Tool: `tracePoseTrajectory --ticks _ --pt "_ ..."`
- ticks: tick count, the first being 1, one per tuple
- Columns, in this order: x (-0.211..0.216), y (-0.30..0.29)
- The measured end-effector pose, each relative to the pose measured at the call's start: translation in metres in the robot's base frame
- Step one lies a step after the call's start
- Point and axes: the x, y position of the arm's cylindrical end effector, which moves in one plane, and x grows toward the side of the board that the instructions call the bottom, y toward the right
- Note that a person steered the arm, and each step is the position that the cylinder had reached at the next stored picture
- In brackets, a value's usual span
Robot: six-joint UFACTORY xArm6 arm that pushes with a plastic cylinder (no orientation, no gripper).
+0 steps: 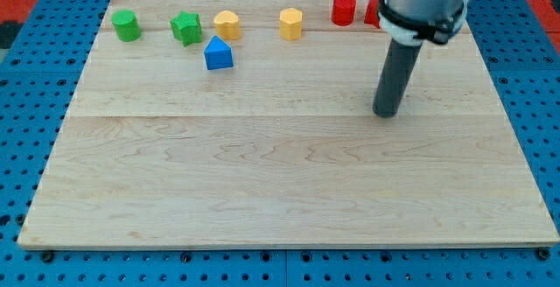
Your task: Place the blue cube below the red star
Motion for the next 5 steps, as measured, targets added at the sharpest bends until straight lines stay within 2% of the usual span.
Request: tracePoseTrajectory --ticks 1,2,3,4,5 --pt "-0.05 0.015" --pt "0.009 0.017" --pt "-0.016 0.042" --pt "-0.056 0.039" --pt "-0.089 0.005"
